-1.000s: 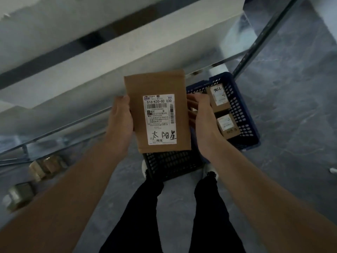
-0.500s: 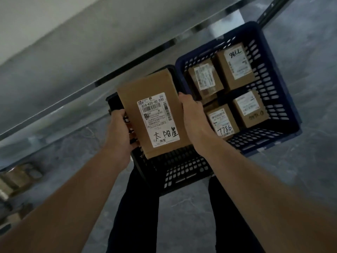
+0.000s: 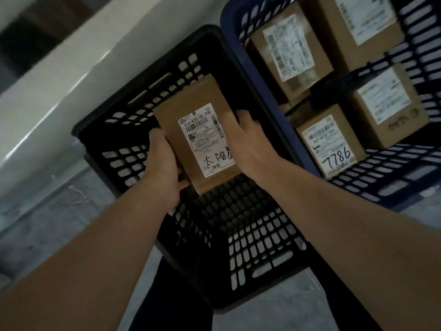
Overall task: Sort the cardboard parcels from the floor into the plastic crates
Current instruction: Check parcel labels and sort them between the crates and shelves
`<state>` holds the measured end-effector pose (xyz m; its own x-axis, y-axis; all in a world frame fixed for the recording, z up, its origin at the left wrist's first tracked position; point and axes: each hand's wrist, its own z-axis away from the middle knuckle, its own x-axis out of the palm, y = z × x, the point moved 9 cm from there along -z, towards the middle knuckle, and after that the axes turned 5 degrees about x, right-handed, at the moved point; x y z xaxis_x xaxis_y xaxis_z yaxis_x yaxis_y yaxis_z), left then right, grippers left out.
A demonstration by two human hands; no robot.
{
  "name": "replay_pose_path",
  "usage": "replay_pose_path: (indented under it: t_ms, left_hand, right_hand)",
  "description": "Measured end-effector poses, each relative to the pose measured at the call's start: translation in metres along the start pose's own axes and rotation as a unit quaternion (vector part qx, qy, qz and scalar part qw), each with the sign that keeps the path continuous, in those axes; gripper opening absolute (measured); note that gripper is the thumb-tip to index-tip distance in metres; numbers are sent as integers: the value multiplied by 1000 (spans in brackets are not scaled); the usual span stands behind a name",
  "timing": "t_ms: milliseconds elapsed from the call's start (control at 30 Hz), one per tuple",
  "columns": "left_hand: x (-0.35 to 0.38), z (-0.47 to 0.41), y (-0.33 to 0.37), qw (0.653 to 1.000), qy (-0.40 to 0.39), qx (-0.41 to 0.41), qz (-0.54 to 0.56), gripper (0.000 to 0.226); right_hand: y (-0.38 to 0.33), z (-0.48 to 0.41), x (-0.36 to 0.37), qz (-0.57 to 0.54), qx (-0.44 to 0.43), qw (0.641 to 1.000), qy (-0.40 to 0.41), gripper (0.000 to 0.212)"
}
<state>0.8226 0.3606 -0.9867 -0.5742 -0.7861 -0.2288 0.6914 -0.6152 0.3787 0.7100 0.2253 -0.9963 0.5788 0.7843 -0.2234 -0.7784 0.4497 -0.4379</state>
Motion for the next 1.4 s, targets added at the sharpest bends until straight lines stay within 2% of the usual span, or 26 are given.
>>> replay_pose_path:
  t_ms: [133,167,267,400,533,700,833,900,1000,1100,1167,1300,1333,1400]
  left_hand:
    - [15,-31,-14,999,-7,-23,29,48]
    - [19,-38,-16,999,-13,-24,33,48]
    - [30,-58,-15,999,-27,-18,40,50]
    - [39,-77,-9,998,-23,-3,52,54]
    - [41,-85,-14,997,-22,0,80,55]
    - [43,-84,-17,990,-35,-4,135,53]
    - [45,-80,-16,987,-43,4,154,55]
    - [41,-76,-13,988,-34,12,148,54]
    - [31,-64,-9,991,-25,14,131,48]
    - [24,-41,-3,992,-60,17,106,43]
    - [19,-23,0,993,-81,28,83,43]
    - [3,23,14,993,-103,56,35,39]
    - [0,36,17,992,-108,59,27,38]
    - [-7,68,28,990,-113,83,-8,38]
  right_hand:
    - [14,-36,6,52,27,998,3,78]
    - [18,-45,6,60,27,998,11,80]
    - [22,-67,10,67,12,997,25,107]
    - [27,-79,15,57,20,998,32,118]
    - [25,-83,17,101,-5,994,34,97]
    - [17,-68,17,259,-71,955,128,67]
    - [7,-52,15,292,-89,938,163,50]
    - [6,-47,16,258,-92,949,157,46]
    - [1,-33,17,144,-100,975,134,42]
    - [-3,-14,19,38,-49,993,96,43]
    - [-7,2,20,-4,-5,997,81,54]
    - [-18,45,24,-72,35,994,71,91]
    - [-20,54,24,-85,36,994,66,91]
    - [-31,80,22,-93,26,994,50,71]
